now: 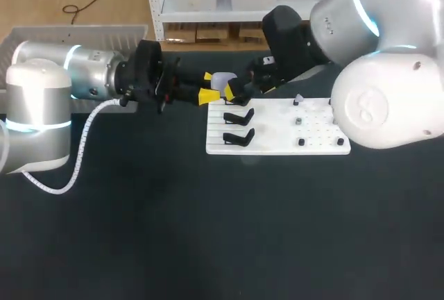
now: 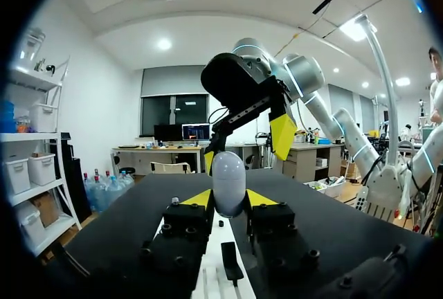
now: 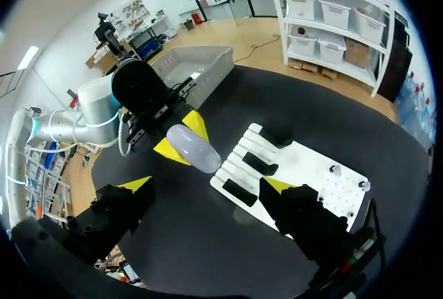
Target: Pick up each earbud case from the left stands, insert the matching earbuds, close the lid, and place the case in the box.
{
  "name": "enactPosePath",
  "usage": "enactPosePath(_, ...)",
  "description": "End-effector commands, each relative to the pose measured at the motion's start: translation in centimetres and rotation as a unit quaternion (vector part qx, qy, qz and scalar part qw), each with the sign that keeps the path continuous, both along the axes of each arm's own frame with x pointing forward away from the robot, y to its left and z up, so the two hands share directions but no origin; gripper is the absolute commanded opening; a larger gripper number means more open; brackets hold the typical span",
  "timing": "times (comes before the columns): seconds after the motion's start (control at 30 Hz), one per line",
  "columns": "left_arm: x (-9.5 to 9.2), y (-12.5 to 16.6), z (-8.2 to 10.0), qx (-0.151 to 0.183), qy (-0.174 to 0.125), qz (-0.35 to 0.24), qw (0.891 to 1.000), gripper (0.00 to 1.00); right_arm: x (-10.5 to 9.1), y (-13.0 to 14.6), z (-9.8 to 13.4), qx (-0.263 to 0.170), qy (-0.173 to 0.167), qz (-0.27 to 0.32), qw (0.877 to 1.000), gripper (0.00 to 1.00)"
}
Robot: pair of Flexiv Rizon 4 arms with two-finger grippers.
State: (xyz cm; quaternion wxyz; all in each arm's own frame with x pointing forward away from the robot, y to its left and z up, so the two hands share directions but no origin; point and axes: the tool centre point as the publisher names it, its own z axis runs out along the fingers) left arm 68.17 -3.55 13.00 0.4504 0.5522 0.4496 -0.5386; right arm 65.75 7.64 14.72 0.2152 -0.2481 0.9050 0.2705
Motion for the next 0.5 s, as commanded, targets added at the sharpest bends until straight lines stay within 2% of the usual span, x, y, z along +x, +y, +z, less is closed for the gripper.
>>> enactPosePath(0.03,-0.2,0.0,0.0,-0.001,-0.001,0.003,1.000,0.00,0.2,0.3,-0.3,-0.009,-0.005,-0.009,1.000,1.00)
enactPosePath(0.5,-0.2,0.0,0.0,-0.001,-0.001,0.003,1.000,0.00,1.6,0.5,-0.7,-0.013,0.000,-0.018,1.000,1.00)
